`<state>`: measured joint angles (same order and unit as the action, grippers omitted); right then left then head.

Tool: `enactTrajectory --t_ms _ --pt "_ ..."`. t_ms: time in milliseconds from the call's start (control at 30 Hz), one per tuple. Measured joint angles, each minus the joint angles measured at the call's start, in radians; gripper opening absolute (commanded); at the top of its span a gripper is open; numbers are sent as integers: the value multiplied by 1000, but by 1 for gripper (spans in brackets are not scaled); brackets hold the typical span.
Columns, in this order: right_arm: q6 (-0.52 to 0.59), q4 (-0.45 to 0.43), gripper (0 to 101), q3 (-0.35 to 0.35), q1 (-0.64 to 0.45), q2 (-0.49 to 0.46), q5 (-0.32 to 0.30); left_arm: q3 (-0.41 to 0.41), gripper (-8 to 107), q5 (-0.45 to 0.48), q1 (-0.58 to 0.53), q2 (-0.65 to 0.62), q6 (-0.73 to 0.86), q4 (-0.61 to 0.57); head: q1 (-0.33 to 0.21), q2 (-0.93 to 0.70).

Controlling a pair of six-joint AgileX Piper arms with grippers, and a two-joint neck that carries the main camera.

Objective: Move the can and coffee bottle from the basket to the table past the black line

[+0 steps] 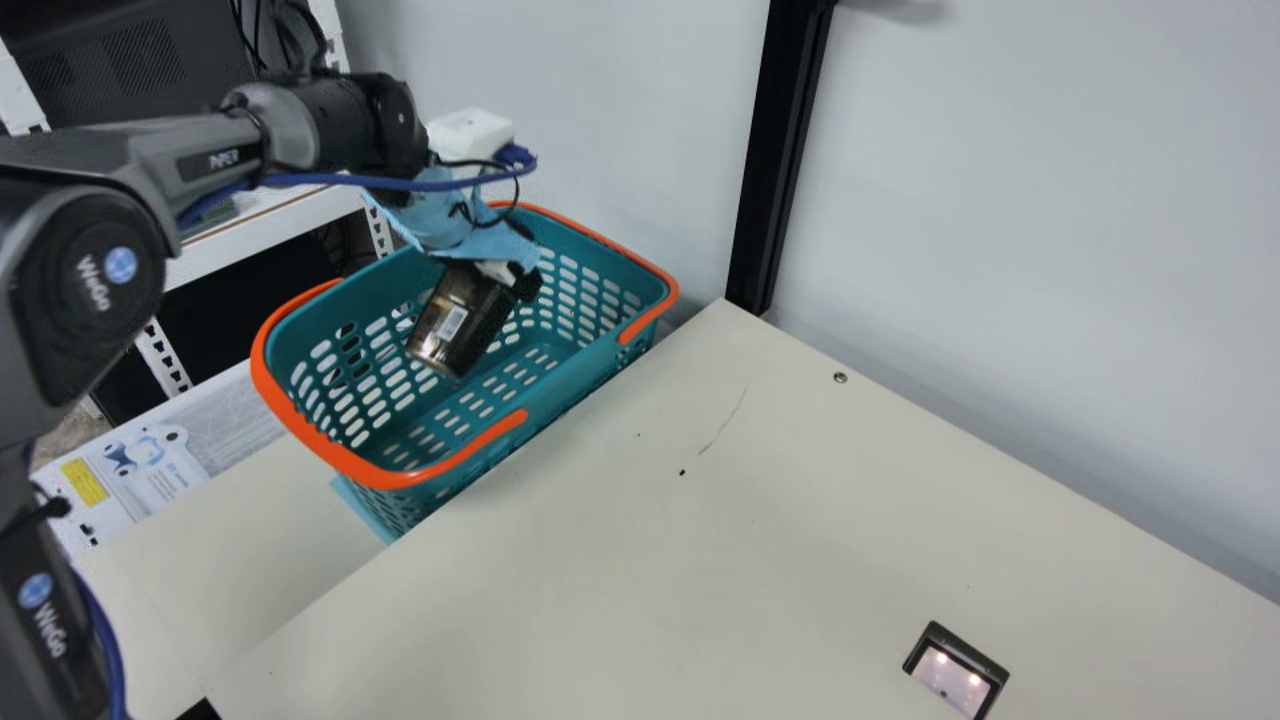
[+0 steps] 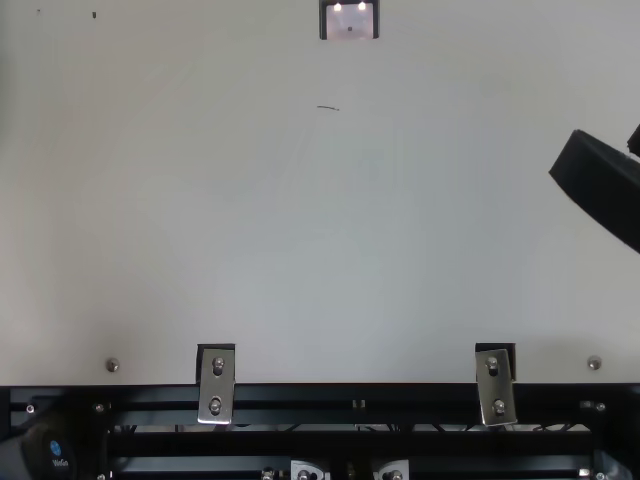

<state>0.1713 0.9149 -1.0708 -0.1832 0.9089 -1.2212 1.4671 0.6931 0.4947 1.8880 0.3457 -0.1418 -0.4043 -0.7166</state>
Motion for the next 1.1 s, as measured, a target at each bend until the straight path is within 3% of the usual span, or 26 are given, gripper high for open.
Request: enactTrajectory --t_ms 200,1100 --pt "0 0 101 0 0 0 0 -49 10 -34 -41 -135 -13 -61 5 0" --pt "0 0 101 0 0 0 0 -264 10 -14 -269 -661 -53 -411 0 0"
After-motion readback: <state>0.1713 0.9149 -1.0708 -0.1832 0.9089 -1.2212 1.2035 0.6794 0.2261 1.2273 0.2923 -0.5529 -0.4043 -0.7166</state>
